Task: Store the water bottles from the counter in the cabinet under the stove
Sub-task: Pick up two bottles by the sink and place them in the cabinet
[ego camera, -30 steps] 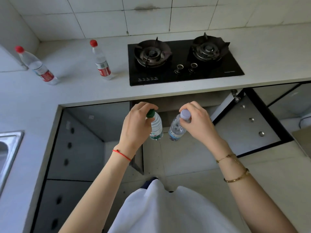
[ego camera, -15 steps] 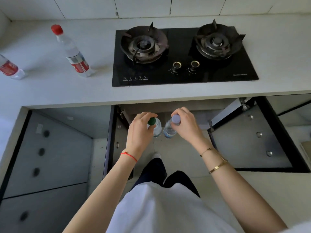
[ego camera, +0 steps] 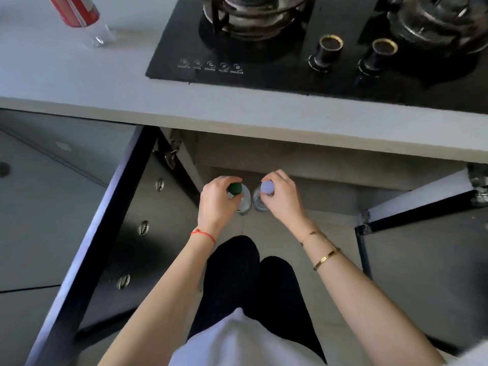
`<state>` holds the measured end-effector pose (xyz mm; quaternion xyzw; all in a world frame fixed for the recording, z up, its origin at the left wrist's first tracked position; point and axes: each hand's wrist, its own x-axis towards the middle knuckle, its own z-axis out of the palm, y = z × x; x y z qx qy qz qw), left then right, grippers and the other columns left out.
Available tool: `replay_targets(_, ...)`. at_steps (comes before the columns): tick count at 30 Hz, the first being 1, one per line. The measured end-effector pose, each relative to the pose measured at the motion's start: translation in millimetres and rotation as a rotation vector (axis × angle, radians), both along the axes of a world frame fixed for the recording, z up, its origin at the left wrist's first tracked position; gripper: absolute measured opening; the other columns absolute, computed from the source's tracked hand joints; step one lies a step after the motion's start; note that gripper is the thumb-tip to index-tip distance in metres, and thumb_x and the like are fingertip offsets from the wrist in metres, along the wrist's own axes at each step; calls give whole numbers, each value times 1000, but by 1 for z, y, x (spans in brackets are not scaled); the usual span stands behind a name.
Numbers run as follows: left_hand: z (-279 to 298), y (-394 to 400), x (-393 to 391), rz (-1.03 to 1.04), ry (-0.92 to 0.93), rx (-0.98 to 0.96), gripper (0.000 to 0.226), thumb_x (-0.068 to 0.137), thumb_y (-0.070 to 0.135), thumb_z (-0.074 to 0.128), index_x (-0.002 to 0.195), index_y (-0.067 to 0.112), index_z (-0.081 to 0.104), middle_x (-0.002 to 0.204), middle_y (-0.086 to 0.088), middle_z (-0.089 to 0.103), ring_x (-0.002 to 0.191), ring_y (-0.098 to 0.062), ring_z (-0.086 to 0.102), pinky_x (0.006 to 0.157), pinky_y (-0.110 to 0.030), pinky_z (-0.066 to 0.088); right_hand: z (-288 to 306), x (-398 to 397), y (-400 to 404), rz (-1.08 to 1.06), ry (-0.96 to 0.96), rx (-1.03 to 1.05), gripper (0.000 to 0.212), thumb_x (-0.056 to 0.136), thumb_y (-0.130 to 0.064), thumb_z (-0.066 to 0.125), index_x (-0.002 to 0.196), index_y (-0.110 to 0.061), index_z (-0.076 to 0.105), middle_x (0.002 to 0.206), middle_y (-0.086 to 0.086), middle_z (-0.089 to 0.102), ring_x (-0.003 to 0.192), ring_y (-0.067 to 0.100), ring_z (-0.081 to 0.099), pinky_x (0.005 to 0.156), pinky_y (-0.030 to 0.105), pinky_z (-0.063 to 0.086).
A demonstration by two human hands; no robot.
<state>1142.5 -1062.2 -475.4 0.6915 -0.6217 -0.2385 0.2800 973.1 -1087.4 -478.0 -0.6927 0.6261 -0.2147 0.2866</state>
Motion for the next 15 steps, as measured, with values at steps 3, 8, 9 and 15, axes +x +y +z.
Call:
replay_targets(3, -62, -14, 4, 26, -6, -21, 37, 72, 6, 77, 107, 16, 74, 102, -3, 74, 85, -19, 68, 76, -14, 46, -65, 4, -17, 5, 3, 1, 22, 77, -2, 70, 98, -4, 63, 105, 9, 57, 92, 28, 59, 79, 32, 46)
replay_targets(8, -146, -42, 8, 53, -31, -35, 33, 75, 7, 77, 107, 13, 74, 95, -10, 75, 82, -22, 70, 71, -8, 40, -152, 13, -49, 89, 53, 7, 31, 75, -3, 74, 104, 1, 65, 113, 18, 60, 96, 34, 62, 82, 35, 50)
replay_targets(9, -159, -48, 10, 53, -32, -46, 33, 75, 7, 77, 107, 13, 74, 96, -9, 76, 83, -21, 71, 73, -10, 42, -165, 13, -54, 104, 61, -4, 30, 76, -3, 74, 105, 1, 65, 114, 19, 60, 97, 33, 62, 81, 32, 48)
replay_targets(15, -225, -83, 12, 80, -17, -87, 35, 75, 6, 76, 110, 12, 73, 105, -9, 75, 91, -21, 71, 82, -16, 49, -224, 14, -85, 153, 123, -57, 28, 82, -10, 70, 109, -6, 64, 118, 15, 59, 101, 32, 62, 82, 31, 48)
